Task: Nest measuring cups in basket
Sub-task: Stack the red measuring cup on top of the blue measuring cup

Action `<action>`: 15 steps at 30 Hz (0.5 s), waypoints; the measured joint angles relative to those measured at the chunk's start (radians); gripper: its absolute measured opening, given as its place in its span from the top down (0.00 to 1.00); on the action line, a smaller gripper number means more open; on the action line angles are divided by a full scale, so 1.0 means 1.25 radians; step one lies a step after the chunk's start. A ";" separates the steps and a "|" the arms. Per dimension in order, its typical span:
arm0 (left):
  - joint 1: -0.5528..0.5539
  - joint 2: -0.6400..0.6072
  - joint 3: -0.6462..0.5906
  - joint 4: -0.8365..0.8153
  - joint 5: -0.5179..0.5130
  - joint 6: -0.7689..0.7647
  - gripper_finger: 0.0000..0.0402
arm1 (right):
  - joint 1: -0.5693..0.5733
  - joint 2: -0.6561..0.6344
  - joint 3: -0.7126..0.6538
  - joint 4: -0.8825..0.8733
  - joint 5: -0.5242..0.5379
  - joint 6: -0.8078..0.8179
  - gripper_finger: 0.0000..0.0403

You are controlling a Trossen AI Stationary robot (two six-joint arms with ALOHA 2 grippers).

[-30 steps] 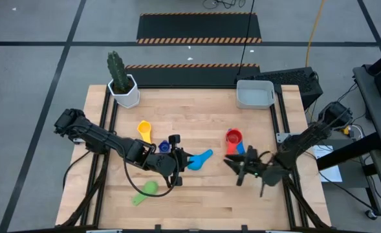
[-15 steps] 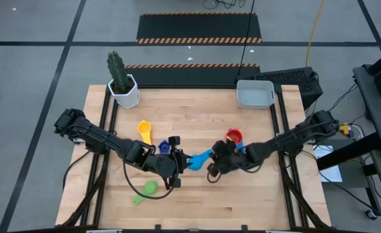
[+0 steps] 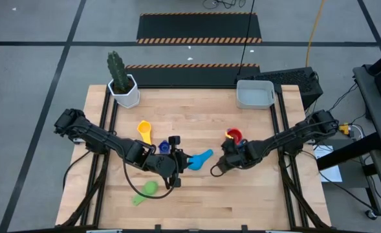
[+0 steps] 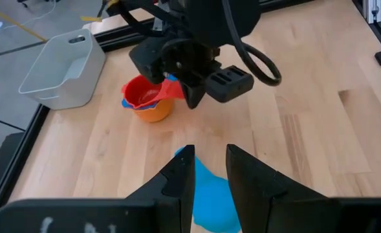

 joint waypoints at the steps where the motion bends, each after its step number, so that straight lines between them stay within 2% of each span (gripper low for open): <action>1: 0.000 0.000 0.000 0.000 0.000 0.000 0.78 | 0.000 0.000 0.000 -0.013 -0.004 0.006 1.00; 8: 0.000 0.000 0.000 0.000 0.000 0.003 0.78 | 0.000 -0.017 0.000 -0.029 -0.006 0.011 1.00; 15: 0.000 0.000 0.000 0.000 0.000 0.007 0.78 | 0.019 -0.082 0.000 -0.076 -0.005 0.020 1.00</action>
